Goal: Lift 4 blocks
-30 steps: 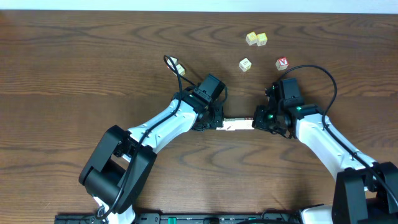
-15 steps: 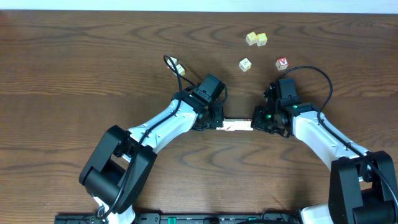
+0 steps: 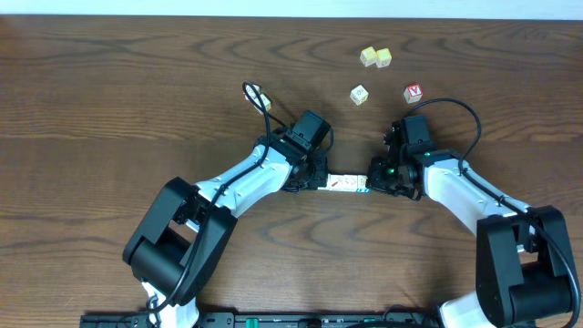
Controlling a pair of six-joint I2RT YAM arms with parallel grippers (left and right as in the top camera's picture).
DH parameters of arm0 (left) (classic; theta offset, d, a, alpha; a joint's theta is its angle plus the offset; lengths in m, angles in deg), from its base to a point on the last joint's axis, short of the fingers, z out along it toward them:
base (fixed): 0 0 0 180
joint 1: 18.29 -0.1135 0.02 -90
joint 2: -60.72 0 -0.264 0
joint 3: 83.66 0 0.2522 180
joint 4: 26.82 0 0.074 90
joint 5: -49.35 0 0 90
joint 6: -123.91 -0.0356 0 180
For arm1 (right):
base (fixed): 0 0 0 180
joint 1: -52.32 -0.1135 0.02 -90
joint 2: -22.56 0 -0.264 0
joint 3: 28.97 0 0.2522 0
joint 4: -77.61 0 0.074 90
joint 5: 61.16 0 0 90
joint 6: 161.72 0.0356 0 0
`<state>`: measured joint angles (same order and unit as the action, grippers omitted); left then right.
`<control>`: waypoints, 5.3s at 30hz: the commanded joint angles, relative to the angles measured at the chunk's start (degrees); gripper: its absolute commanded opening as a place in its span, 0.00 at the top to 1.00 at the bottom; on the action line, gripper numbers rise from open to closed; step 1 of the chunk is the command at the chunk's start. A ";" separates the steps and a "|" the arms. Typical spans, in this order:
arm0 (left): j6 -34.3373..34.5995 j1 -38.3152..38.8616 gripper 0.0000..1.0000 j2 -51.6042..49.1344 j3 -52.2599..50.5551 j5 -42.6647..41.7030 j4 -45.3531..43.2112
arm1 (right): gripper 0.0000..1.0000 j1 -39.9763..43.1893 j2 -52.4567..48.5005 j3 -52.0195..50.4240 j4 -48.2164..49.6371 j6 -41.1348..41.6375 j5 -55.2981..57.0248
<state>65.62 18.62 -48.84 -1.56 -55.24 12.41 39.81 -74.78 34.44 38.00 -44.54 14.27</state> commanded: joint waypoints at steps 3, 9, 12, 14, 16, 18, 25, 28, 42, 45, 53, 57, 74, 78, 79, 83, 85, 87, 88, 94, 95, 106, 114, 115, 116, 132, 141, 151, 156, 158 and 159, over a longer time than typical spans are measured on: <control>0.50 2.14 0.93 -2.25 0.33 -5.29 -1.66 | 0.99 -1.84 -1.31 0.79 1.11 1.09 -8.59; 0.50 2.12 0.93 -2.25 0.33 -5.29 -1.70 | 0.99 -1.84 -1.31 0.81 1.27 1.05 -4.55; 0.24 2.01 0.93 -2.21 0.35 -5.27 -1.62 | 0.99 -1.73 -1.29 1.05 1.07 0.09 -1.75; 0.09 1.31 0.93 -1.75 0.44 -4.15 -1.05 | 0.99 -1.27 -1.18 2.62 -1.86 -0.79 1.68; 0.07 0.68 0.93 -0.92 0.57 -1.92 0.33 | 0.98 -0.52 -1.09 4.85 -5.46 -2.01 3.69; 0.07 -0.02 0.93 0.31 0.57 1.81 1.99 | 0.96 0.24 -1.03 7.74 -9.68 -3.41 5.79; 0.07 -2.64 0.93 5.33 0.81 13.09 8.70 | 0.91 2.01 -1.01 19.02 -25.09 -4.09 16.48; 0.07 -4.81 0.93 9.53 1.90 17.20 14.49 | 0.91 2.51 -0.28 24.02 -32.74 -4.02 18.86; 0.07 -19.87 0.28 48.94 2.67 19.85 37.22 | 0.01 -0.22 31.21 23.19 -55.12 0.74 18.56; 0.09 -19.85 0.26 52.89 2.67 19.80 38.71 | 0.01 -1.14 37.94 19.76 -56.70 6.43 18.25; 0.07 -19.85 0.25 57.22 2.67 19.80 38.75 | 0.01 -1.20 47.47 16.70 -56.48 15.85 14.16; 0.07 -19.85 0.24 57.05 2.67 19.80 38.75 | 0.01 -1.20 48.74 16.70 -56.48 15.85 14.10; 0.07 -19.85 0.24 56.83 2.67 19.80 38.75 | 0.01 12.74 71.93 -5.49 -21.42 -11.47 7.26; 0.07 -19.85 0.24 56.83 2.67 19.80 38.75 | 0.01 14.40 81.20 -16.65 -10.58 -15.67 5.92; 0.07 -19.85 0.24 56.83 2.67 19.80 38.75 | 0.01 14.40 83.32 -19.45 -8.28 -16.17 5.92; 0.07 -19.85 0.24 56.83 2.67 19.80 38.75 | 0.01 14.40 91.32 -30.71 3.34 -16.13 5.97; 0.07 -19.85 0.24 56.83 2.67 19.80 38.75 | 0.01 14.40 94.53 -36.09 9.46 -16.13 6.08; 0.07 -19.85 0.24 56.83 2.67 19.80 38.75 | 0.01 14.40 95.86 -39.08 12.72 -16.13 6.08; 0.07 -19.85 0.24 56.83 2.67 19.80 38.75 | 0.01 14.40 96.54 -41.05 14.86 -16.11 6.08; 0.07 -19.85 0.24 56.83 2.67 19.80 38.75 | 0.01 14.38 97.07 -49.40 22.64 -16.11 6.75; 0.07 -19.85 0.24 56.83 2.67 19.80 38.75 | 0.01 14.32 97.07 -49.35 22.10 -16.11 7.32; 0.07 -19.85 0.24 56.83 2.67 19.80 38.75 | 0.01 14.25 97.02 -49.35 22.14 -16.57 8.07; 0.07 -19.85 0.24 56.83 2.67 19.80 38.75 | 0.01 14.25 97.00 -49.35 22.14 -16.55 8.09; 0.07 -19.85 0.23 56.83 2.67 19.80 38.75 | 0.01 14.25 97.00 -49.35 22.14 -16.57 8.07; 0.07 -19.85 0.24 56.83 2.67 19.80 38.75 | 0.01 14.25 97.00 -49.33 22.14 -16.55 8.07; -4.72 -20.20 0.23 59.14 0.76 20.00 40.06 | 0.01 14.25 96.96 -49.35 22.14 -16.55 8.07; -27.10 -28.85 0.24 81.57 -24.35 5.88 25.53 | 0.01 14.25 96.96 -49.33 22.14 -16.55 8.07; -31.71 -30.45 0.24 100.39 -49.05 4.52 -1.77 | 0.01 14.25 96.96 -49.33 22.14 -16.57 8.09; -31.69 -32.04 0.23 107.32 -58.86 2.32 -14.49 | 0.01 14.25 96.96 -49.33 22.14 -16.55 8.09; -31.69 -32.63 0.24 108.80 -61.61 0.74 -18.49 | 0.01 14.25 96.96 -49.33 22.14 -16.55 8.07; -31.67 -32.89 0.24 109.50 -63.10 0.15 -20.52 | 0.01 14.25 96.96 -49.33 22.14 -16.55 8.09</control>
<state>35.08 -13.34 58.50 -61.34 -51.96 -4.48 53.57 21.87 -14.73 60.25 -60.28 22.21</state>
